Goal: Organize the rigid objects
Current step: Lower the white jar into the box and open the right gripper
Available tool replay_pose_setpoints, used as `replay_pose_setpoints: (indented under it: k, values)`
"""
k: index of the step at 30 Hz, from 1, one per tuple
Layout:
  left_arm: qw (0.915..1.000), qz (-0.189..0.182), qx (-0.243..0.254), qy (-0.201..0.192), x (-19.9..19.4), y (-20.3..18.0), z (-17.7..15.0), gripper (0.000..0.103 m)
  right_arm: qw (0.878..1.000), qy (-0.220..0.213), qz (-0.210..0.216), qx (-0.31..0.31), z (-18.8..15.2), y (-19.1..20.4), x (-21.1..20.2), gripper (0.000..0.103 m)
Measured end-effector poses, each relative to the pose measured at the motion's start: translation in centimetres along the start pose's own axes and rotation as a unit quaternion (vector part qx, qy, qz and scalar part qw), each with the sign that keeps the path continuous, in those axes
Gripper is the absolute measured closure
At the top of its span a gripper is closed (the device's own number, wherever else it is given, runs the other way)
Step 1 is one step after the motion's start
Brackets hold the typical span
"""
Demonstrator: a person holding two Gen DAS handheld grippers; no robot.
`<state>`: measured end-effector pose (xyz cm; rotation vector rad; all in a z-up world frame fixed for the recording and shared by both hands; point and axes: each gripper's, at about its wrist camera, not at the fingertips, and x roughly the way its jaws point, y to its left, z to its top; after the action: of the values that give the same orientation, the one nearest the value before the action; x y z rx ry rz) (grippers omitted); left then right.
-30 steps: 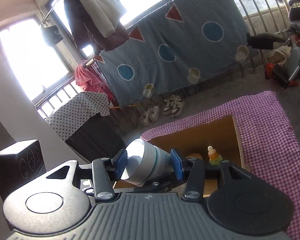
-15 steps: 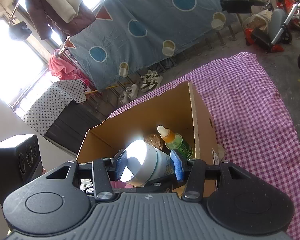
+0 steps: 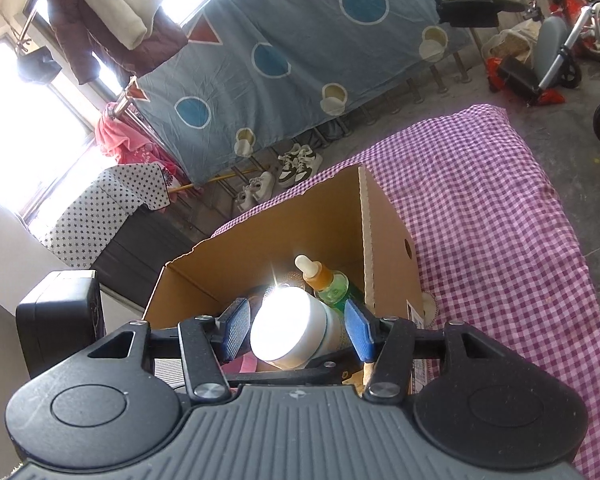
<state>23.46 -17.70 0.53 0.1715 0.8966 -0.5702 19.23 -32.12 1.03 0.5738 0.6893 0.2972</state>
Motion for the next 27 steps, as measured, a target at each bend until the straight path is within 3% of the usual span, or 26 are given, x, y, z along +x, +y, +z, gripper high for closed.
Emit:
replay_pose_setpoints:
  k: [4,6,9,14,20,27]
  values:
    - [0.9999,0.009,0.007,0.005,-0.1,-0.4,0.1,0.042,1.0,-0.006,-0.003,0.0,0.0,0.3,-0.6,0.043]
    - [0.9998,0.018,0.011,0.003,-0.2,-0.6,0.1,0.031,1.0,-0.011,-0.006,0.001,-0.1,0.5,-1.0,0.043]
    - [0.9997,0.018,0.014,-0.002,-0.8,-0.9,-0.1,0.023,1.0,-0.019,-0.006,0.002,-0.3,0.8,-1.8,0.043]
    - [0.999,0.023,0.014,-0.037,-2.9,-1.2,-0.2,0.009,0.999,-0.039,-0.009,0.005,-0.5,1.5,-3.5,0.043]
    - [0.9962,0.014,0.009,-0.085,-7.3,-1.5,-0.7,0.003,0.997,-0.07,-0.003,0.01,-1.6,3.0,-6.4,0.041]
    - [0.9912,0.0,-0.013,-0.132,-12.5,-1.2,-2.7,0.001,0.994,-0.104,-0.006,-0.019,-4.3,6.8,-9.7,0.032]
